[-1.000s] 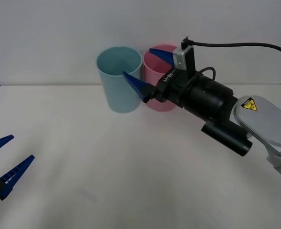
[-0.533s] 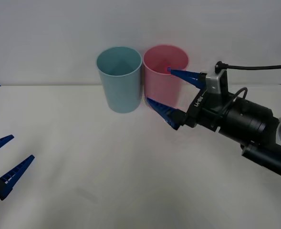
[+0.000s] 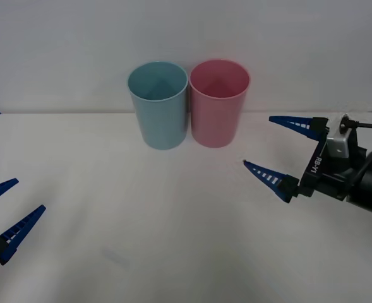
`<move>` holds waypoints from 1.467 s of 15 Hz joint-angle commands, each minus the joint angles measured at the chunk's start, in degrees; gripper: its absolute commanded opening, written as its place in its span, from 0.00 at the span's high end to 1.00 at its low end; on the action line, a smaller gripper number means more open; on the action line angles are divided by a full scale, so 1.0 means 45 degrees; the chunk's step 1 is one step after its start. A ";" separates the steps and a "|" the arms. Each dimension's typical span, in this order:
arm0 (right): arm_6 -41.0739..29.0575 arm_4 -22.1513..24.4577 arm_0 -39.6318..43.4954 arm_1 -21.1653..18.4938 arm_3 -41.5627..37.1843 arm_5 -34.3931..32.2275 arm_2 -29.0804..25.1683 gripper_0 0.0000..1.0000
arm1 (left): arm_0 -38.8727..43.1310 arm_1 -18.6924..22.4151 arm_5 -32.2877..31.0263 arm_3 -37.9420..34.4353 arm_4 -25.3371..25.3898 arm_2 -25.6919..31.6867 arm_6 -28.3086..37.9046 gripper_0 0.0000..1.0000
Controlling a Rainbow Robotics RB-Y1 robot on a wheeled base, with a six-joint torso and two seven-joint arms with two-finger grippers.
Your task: Grasp the object on the table and drop it into the matching bin: aluminum can to the light blue bin, PET bottle to the pink bin.
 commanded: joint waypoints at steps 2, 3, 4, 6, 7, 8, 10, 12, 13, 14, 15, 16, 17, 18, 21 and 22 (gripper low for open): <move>0.0572 -0.0007 0.1613 0.0138 0.0023 -0.1651 -0.1795 0.00 | 0.0000 0.0000 0.0000 0.0000 0.0000 0.0000 0.0000 0.00; 0.0592 -0.0007 0.1945 0.0294 0.0003 -0.2100 -0.2244 0.00 | 0.0000 0.0000 0.0000 0.0000 0.0000 0.0000 0.0000 0.00; 0.0592 0.0012 0.2277 0.0490 0.0003 -0.2588 -0.2732 0.00 | 0.0000 0.0000 0.0000 0.0000 0.0000 0.0000 0.0000 0.00; 0.0416 0.0090 0.3019 0.1095 0.0003 -0.3838 -0.3943 0.00 | 0.0000 0.0000 0.0000 0.0000 0.0000 0.0000 0.0000 0.00; 0.0299 0.0110 0.3312 0.1369 0.0003 -0.4346 -0.4431 0.00 | 0.0000 0.0000 0.0000 0.0000 0.0000 0.0000 0.0000 0.00; 0.0084 0.0129 0.3683 0.1740 0.0042 -0.4912 -0.5017 0.00 | 0.0000 0.0000 0.0000 0.0000 0.0000 0.0000 0.0000 0.00; -0.0776 0.0129 0.4132 0.2326 0.0062 -0.5752 -0.5740 0.00 | 0.0000 0.0000 0.0000 0.0000 0.0000 0.0000 0.0000 0.00; -0.1635 0.0129 0.4386 0.3029 0.0082 -0.6553 -0.6443 0.00 | 0.0000 0.0000 0.0000 0.0000 0.0000 0.0000 0.0000 0.00; -0.2006 0.0129 0.4484 0.3322 0.0062 -0.6807 -0.6697 0.00 | 0.0000 0.0000 0.0000 0.0000 0.0000 0.0000 0.0000 0.00; -0.2123 0.0149 0.4582 0.3634 0.0082 -0.6963 -0.6970 0.00 | 0.0000 0.0000 0.0000 0.0000 0.0000 0.0000 0.0000 0.00; -0.2162 0.0149 0.4777 0.3830 0.0062 -0.6983 -0.7166 0.00 | 0.0000 0.0000 0.0000 0.0000 0.0000 0.0000 0.0000 0.00; -0.2182 0.0149 0.4953 0.3908 0.0082 -0.6983 -0.7322 0.00 | 0.0000 0.0000 0.0000 0.0000 0.0000 0.0000 0.0000 0.00; -0.2182 0.0129 0.5128 0.3986 0.0082 -0.7002 -0.7478 0.00 | 0.0000 0.0000 0.0000 0.0000 0.0000 0.0000 0.0000 0.00; -0.2143 0.0090 0.5304 0.4025 0.0082 -0.7022 -0.7673 0.00 | 0.0000 0.0000 0.0000 0.0000 0.0000 0.0000 0.0000 0.00; -0.2182 0.0071 0.5617 0.4025 0.0082 -0.7002 -0.7810 0.00 | 0.0000 0.0000 0.0000 0.0000 0.0000 0.0000 0.0000 0.00; -0.2123 0.0090 0.5656 0.4044 0.0082 -0.7002 -0.7810 0.00 | 0.0000 0.0000 0.0000 0.0000 0.0000 0.0000 0.0000 0.00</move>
